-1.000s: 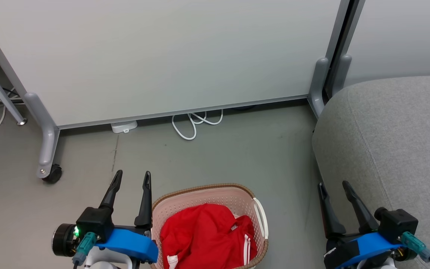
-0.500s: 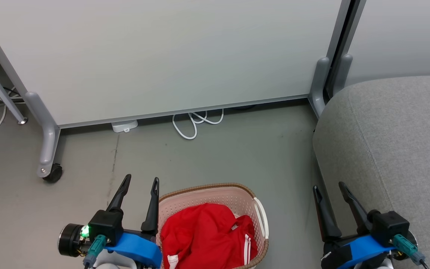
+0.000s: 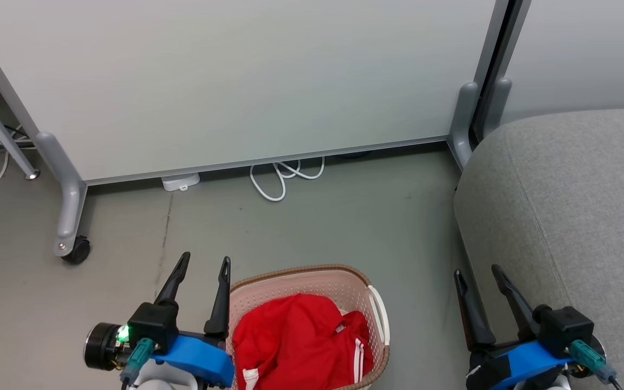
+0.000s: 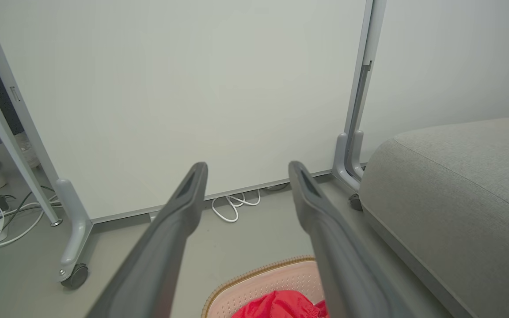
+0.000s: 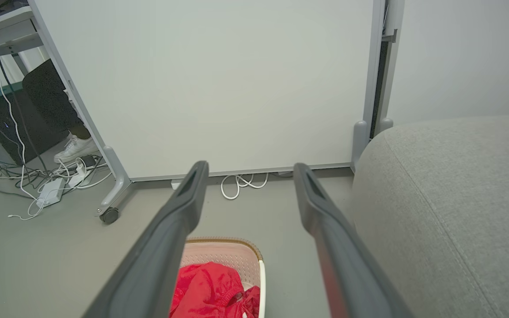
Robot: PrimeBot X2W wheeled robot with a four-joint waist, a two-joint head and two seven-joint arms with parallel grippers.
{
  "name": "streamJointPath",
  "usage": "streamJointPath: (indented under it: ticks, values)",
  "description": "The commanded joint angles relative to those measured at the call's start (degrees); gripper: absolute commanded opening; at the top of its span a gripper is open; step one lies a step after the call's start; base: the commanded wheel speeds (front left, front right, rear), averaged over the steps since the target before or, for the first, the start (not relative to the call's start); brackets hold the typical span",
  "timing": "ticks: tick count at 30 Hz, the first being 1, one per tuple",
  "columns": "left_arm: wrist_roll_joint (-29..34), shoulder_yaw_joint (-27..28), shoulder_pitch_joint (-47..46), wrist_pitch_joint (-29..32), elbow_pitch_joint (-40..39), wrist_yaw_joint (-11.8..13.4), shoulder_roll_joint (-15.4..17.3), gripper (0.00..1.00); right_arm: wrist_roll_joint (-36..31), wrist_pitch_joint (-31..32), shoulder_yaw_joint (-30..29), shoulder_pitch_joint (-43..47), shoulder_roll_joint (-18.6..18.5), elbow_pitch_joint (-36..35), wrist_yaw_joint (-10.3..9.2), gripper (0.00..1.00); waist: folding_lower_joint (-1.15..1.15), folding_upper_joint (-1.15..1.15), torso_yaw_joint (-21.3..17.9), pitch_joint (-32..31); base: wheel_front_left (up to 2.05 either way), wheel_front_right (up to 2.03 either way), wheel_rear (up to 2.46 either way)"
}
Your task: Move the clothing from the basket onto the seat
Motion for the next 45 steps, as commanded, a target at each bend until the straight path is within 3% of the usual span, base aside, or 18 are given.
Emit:
streamJointPath:
  ticks: [1,7,14,28,37,45]
  values:
    - [0.30,0.14,-1.14,-0.30,0.13,-0.11,-0.07,1.00,-0.02,-0.32,-0.02,-0.38,-0.32,0.07,0.02,1.00,0.00,0.00,-0.12,0.15,0.00,0.00,0.00]
    - [0.50,-0.84,-4.61,-0.29,2.33,-0.42,-0.09,1.00,-0.48,-0.28,0.17,-1.79,-0.32,-0.63,0.02,1.00,0.00,0.00,-1.54,2.84,0.00,0.00,0.00]
    - [0.98,-3.26,-13.87,-0.29,10.23,-0.69,2.02,1.00,-0.94,-0.27,0.33,-5.54,-0.30,-1.65,0.02,1.00,0.00,0.00,-4.93,11.02,0.00,0.00,0.00]
    - [-2.31,-15.82,-32.64,-0.17,31.00,-0.61,6.84,1.00,1.07,-0.27,1.11,-14.16,-0.24,-4.27,0.02,1.00,0.00,0.00,-12.05,28.29,0.00,0.00,0.00]
    - [-6.14,-22.61,-42.81,5.80,44.22,-0.62,6.47,1.00,1.30,-0.27,0.62,-17.92,-0.22,-6.49,0.02,1.00,0.00,0.00,-13.35,37.79,0.00,0.00,0.00]
    - [-7.88,-24.47,-49.62,14.66,50.96,-0.62,7.09,1.00,1.92,-0.27,0.62,-20.78,-0.22,-8.54,0.02,1.00,0.00,0.00,-13.97,45.52,0.00,0.00,0.00]
